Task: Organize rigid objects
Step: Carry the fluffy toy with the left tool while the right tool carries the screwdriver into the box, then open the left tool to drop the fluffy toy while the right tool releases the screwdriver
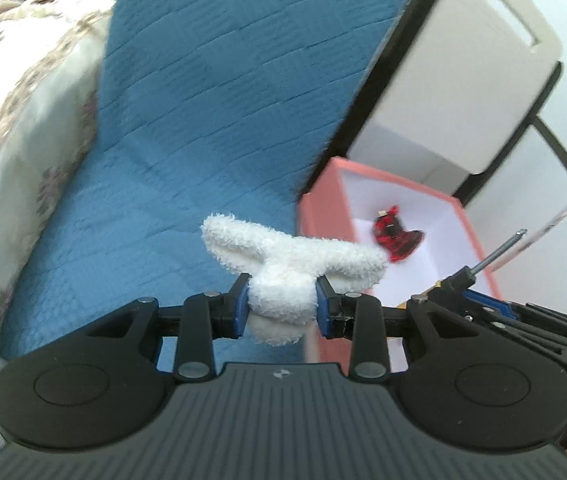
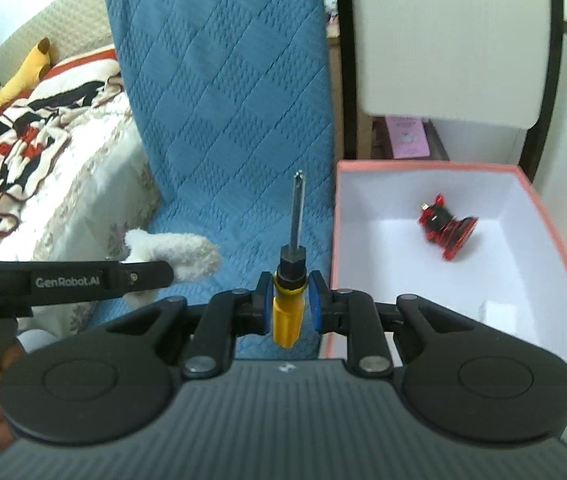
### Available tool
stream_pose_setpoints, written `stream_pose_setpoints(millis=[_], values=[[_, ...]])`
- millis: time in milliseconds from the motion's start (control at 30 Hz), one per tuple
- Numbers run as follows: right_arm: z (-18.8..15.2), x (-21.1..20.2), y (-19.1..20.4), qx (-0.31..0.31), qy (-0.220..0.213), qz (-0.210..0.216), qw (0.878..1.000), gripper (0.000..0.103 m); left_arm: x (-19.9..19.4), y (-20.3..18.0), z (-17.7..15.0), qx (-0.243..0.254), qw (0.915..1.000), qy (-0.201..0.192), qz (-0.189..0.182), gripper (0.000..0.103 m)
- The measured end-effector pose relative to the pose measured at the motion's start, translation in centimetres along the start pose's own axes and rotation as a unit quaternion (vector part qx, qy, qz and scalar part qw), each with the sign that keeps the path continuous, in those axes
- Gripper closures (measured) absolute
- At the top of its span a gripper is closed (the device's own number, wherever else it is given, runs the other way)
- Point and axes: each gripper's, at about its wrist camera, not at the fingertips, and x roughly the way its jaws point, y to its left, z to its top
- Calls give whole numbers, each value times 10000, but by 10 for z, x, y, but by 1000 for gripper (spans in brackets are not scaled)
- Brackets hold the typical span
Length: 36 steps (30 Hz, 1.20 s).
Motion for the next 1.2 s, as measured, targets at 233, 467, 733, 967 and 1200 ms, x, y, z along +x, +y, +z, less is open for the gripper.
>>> stream_pose_setpoints(millis=[233, 467, 733, 967, 1200], values=[[17, -33, -37, -79, -365, -284, 9989, 81, -2, -55, 14, 206, 9992, -83, -338, 65], [19, -47, -84, 60, -412, -474, 9980, 81, 15, -108, 11, 400, 9976, -17, -558, 65], [-9, -21, -123, 186, 73, -572, 9982, 81, 62, -137, -14, 449, 9970, 300, -552, 65], [-39, 16, -156, 365, 659, -578, 9955, 81, 116, -143, -39, 483, 9953, 745, -384, 65], [-57, 48, -172, 535, 1099, -422, 9916, 81, 147, -148, -50, 574, 9924, 1038, -316, 65]])
